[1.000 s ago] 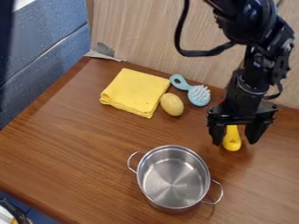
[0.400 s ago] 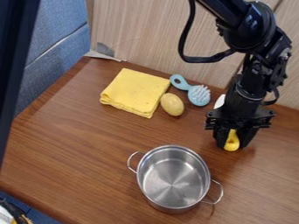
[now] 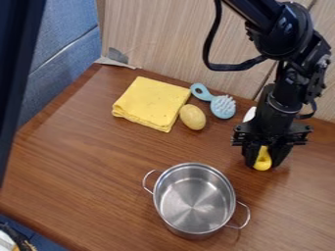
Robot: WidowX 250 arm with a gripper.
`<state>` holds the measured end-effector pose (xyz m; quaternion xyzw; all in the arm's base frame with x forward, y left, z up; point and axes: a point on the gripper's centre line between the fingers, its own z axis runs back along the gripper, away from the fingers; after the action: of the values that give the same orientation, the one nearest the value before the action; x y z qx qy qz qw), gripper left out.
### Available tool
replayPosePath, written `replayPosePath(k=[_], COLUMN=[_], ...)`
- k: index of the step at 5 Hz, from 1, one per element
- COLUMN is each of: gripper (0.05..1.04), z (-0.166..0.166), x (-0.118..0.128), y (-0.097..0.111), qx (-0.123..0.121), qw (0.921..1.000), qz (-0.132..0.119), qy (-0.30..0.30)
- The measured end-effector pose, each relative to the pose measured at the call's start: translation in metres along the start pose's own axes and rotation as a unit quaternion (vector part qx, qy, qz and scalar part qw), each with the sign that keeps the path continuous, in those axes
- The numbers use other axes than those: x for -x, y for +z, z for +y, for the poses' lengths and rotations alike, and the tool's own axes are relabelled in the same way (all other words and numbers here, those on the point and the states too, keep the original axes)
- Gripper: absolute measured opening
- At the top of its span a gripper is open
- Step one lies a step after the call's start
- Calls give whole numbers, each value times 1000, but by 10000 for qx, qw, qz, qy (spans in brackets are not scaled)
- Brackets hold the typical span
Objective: Move the yellow knife to the left side of the table
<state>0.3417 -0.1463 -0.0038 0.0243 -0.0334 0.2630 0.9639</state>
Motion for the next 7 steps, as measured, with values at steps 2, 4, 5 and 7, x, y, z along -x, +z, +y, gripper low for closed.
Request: replayPosePath(k=[2, 4, 5, 7], gripper=[527, 527, 527, 527], z=[2, 78, 126, 184], x=[2, -1, -3, -10], y=[54, 90, 89, 70], qx=[512, 688, 610, 383], qw=[9979, 9845, 9698, 9367], qz=[-395, -758, -730, -548], qy=[37, 1426, 2244, 3436])
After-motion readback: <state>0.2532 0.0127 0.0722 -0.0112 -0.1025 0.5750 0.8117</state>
